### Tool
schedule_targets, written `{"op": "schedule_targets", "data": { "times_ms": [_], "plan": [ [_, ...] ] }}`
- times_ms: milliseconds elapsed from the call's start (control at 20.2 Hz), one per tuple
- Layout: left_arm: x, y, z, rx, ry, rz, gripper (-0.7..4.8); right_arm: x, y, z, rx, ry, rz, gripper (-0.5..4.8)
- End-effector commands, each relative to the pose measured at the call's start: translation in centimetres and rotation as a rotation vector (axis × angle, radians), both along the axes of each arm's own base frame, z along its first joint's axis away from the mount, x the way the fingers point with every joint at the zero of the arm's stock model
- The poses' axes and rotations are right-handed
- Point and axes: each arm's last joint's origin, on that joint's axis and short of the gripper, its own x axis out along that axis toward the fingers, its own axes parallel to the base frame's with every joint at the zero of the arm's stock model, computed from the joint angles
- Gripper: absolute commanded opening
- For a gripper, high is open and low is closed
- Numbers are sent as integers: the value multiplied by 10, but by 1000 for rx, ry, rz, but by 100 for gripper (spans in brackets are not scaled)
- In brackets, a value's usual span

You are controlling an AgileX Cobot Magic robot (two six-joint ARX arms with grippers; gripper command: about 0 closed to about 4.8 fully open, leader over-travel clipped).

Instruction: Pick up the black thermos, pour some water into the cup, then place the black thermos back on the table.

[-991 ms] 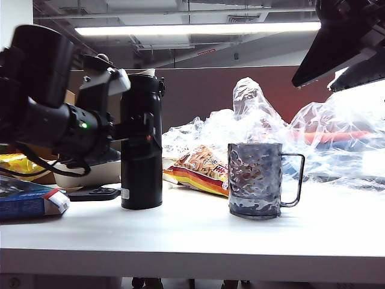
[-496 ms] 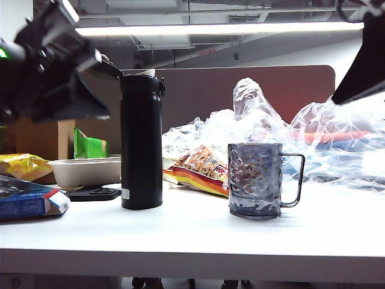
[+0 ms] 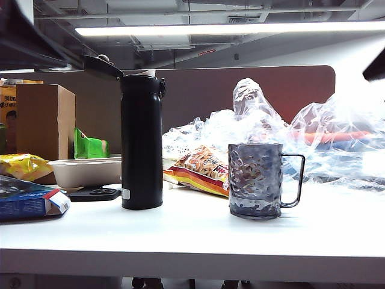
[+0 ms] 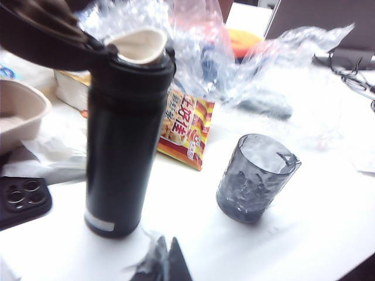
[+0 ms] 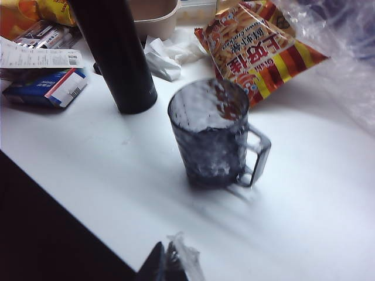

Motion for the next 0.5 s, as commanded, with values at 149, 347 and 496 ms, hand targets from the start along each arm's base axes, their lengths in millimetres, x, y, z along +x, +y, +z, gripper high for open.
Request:
{"op": "schedule_targets", "data": {
  "times_ms": [149,347,496],
  "plan": [
    [-20,11,-18,-7,-8,5,-5,-8,-5,-19,60,-101,-49,-6],
    [-27,16,-36,-24,-7,31,-5,-8,-6,-39,93,-152,-94,-6],
    [-29,17,-53,-11,14,35,-5,-7,-6,-56,104,-165,-100,-6]
  ]
}}
